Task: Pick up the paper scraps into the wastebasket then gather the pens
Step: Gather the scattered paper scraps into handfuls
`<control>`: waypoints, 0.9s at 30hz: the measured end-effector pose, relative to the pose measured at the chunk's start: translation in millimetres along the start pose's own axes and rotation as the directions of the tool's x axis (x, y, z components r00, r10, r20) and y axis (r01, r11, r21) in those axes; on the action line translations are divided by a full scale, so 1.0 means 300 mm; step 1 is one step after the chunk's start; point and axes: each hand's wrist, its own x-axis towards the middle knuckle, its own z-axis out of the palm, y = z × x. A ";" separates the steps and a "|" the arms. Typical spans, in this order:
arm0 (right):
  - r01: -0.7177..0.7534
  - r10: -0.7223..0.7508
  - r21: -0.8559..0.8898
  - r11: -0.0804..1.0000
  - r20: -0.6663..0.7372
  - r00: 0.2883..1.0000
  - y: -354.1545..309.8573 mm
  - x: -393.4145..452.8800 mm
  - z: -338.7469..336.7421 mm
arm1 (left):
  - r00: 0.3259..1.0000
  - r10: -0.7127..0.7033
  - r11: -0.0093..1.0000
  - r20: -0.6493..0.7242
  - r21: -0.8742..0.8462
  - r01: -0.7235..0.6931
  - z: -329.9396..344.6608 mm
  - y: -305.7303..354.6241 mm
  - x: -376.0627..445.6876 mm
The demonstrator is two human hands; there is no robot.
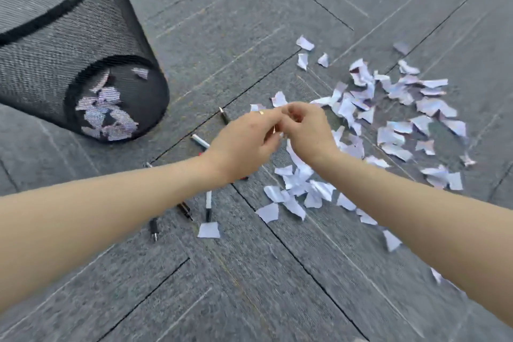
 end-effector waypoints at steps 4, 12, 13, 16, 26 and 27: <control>-0.077 0.164 -0.340 0.937 0.236 0.958 0.167 -0.065 -0.108 | 0.868 -0.172 0.885 0.466 0.460 -0.071 0.112 -0.037 -0.119; 0.179 0.142 -0.637 0.750 0.419 0.897 0.317 -0.206 -0.118 | 0.798 -0.410 0.816 0.441 0.569 0.105 0.179 -0.208 -0.388; 0.216 0.086 -0.672 0.708 0.385 0.919 0.326 -0.208 -0.110 | 0.809 -0.418 0.838 0.415 0.520 0.166 0.174 -0.211 -0.394; 0.198 0.037 -0.731 0.653 0.292 0.956 0.337 -0.199 -0.108 | 0.797 -0.501 0.852 0.336 0.354 0.387 0.179 -0.234 -0.420; -0.136 0.274 -0.665 0.735 0.107 0.956 0.317 -0.218 -0.100 | 0.781 -0.439 0.820 0.443 -0.158 0.550 0.210 -0.037 -0.227; -0.166 0.303 -0.646 0.745 0.105 0.947 0.309 -0.221 -0.098 | 0.783 -0.421 0.833 0.458 -0.147 0.533 0.224 -0.016 -0.203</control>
